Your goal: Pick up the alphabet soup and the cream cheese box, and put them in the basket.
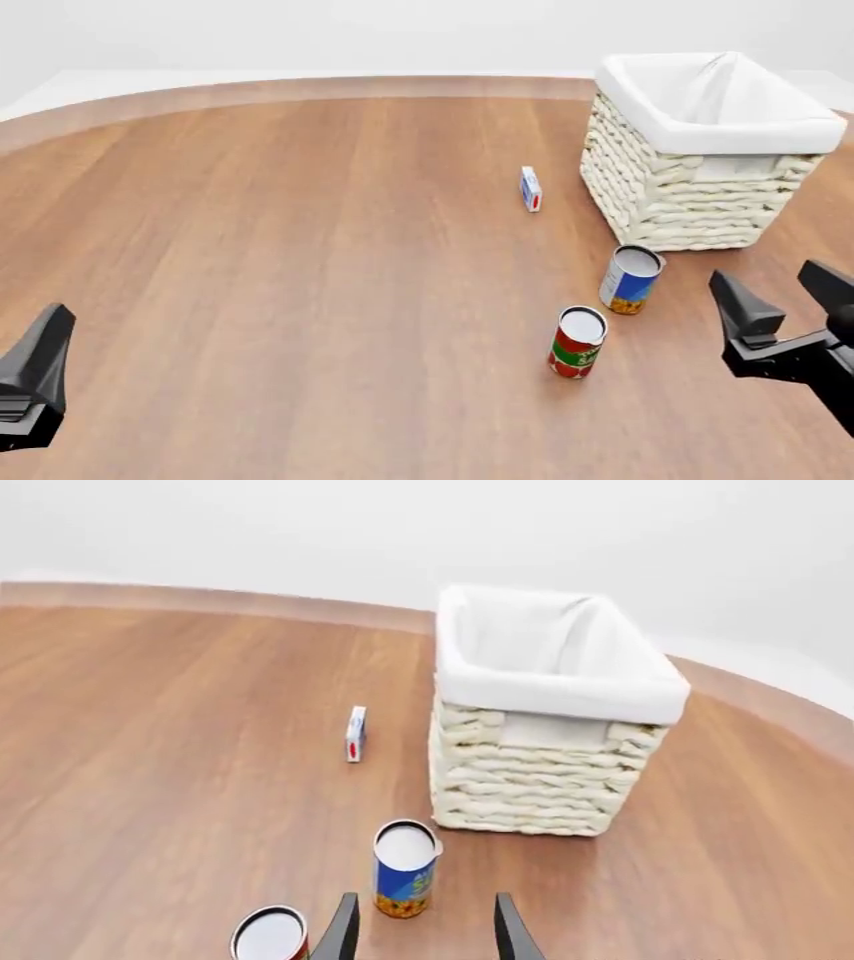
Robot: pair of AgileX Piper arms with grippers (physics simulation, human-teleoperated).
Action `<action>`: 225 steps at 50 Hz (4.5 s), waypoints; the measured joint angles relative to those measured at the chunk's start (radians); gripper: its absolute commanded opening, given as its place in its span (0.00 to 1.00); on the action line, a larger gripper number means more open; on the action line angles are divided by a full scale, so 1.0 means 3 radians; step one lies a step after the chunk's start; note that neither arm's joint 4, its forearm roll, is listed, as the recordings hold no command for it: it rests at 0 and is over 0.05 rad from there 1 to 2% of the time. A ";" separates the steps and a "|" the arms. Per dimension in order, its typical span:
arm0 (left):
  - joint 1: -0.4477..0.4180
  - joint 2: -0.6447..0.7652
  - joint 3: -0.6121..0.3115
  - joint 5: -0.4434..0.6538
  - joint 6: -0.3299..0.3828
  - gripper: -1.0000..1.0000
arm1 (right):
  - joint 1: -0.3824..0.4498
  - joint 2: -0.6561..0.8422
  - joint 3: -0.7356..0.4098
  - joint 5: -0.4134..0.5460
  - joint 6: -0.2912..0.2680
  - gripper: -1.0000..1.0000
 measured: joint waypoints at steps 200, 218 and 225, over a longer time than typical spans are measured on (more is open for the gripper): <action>0.0000 0.0000 0.0000 0.0000 0.0000 1.00 | 0.0045 0.4335 -0.1140 -0.1968 -0.0028 0.00; 0.0000 0.0000 0.0000 0.0000 0.0000 1.00 | 0.0025 0.4237 -0.1074 -0.1964 -0.0085 0.00; 0.0000 0.0000 0.0000 0.0000 0.0000 1.00 | 0.0008 0.4058 -0.1003 -0.1921 -0.0091 0.00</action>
